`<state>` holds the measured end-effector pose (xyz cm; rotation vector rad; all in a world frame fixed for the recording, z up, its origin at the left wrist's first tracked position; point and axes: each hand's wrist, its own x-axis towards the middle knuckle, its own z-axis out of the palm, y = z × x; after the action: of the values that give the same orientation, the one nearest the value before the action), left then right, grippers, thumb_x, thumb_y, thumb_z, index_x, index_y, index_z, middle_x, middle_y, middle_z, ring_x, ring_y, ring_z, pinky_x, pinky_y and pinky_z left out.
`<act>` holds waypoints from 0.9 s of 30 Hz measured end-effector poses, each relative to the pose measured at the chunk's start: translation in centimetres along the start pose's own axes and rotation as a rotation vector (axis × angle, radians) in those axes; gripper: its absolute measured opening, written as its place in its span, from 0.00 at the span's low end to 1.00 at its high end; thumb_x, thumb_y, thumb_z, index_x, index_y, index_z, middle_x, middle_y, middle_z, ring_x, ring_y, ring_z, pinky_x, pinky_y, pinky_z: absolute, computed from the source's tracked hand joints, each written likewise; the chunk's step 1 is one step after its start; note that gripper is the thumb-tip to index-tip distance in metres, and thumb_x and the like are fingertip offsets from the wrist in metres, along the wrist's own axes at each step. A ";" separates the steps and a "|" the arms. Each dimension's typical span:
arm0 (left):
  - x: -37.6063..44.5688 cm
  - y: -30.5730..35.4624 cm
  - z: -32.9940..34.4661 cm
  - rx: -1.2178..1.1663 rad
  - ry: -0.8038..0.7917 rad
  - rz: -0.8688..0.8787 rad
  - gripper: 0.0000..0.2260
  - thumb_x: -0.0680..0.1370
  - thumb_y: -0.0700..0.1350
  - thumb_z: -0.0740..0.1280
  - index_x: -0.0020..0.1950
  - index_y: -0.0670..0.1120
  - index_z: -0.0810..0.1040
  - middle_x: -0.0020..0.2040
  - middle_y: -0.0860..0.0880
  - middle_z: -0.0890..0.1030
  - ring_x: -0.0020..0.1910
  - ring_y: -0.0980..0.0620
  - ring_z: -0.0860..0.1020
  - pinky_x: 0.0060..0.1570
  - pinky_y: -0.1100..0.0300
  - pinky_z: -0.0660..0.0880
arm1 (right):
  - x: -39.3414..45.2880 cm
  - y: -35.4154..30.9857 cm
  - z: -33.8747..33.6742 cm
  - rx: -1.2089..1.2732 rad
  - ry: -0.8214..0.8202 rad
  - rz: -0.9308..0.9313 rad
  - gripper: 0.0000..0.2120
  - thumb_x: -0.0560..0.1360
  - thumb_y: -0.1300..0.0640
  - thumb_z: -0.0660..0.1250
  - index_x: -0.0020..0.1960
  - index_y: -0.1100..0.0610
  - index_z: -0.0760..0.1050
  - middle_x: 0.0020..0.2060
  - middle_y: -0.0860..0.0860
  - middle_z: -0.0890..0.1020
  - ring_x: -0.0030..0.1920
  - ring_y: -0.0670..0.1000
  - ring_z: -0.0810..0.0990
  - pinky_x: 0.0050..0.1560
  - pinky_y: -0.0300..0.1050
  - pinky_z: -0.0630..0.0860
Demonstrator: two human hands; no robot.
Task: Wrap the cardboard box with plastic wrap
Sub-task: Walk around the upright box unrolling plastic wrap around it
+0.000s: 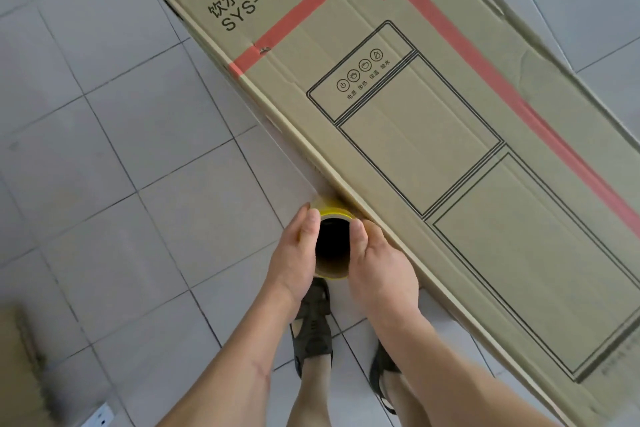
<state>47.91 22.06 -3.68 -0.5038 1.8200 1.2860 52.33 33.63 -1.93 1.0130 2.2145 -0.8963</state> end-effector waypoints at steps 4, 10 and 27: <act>-2.4 -1.8 1.8 -0.290 -0.007 -0.159 0.31 0.73 0.71 0.57 0.71 0.59 0.74 0.68 0.50 0.80 0.68 0.49 0.77 0.64 0.48 0.79 | -0.7 1.1 -1.2 -0.167 0.004 -0.045 0.26 0.79 0.33 0.40 0.64 0.43 0.68 0.42 0.48 0.81 0.51 0.56 0.81 0.43 0.47 0.68; -2.2 -2.1 3.0 -0.225 0.066 -0.134 0.35 0.76 0.74 0.58 0.76 0.54 0.71 0.74 0.51 0.76 0.73 0.51 0.73 0.71 0.48 0.73 | -0.9 2.9 -1.0 -0.079 0.014 0.013 0.28 0.79 0.31 0.43 0.52 0.51 0.71 0.35 0.46 0.75 0.41 0.54 0.75 0.44 0.49 0.72; -4.3 -3.7 6.3 0.049 0.089 -0.032 0.27 0.84 0.64 0.52 0.72 0.46 0.72 0.59 0.54 0.76 0.59 0.55 0.73 0.54 0.64 0.70 | -2.3 7.8 -1.3 0.077 -0.107 0.091 0.37 0.75 0.26 0.41 0.55 0.53 0.74 0.45 0.54 0.81 0.48 0.58 0.81 0.51 0.56 0.78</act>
<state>55.49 25.77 -3.18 -0.5694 1.9041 1.2116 59.60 37.45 -2.16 1.0668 2.0434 -0.9779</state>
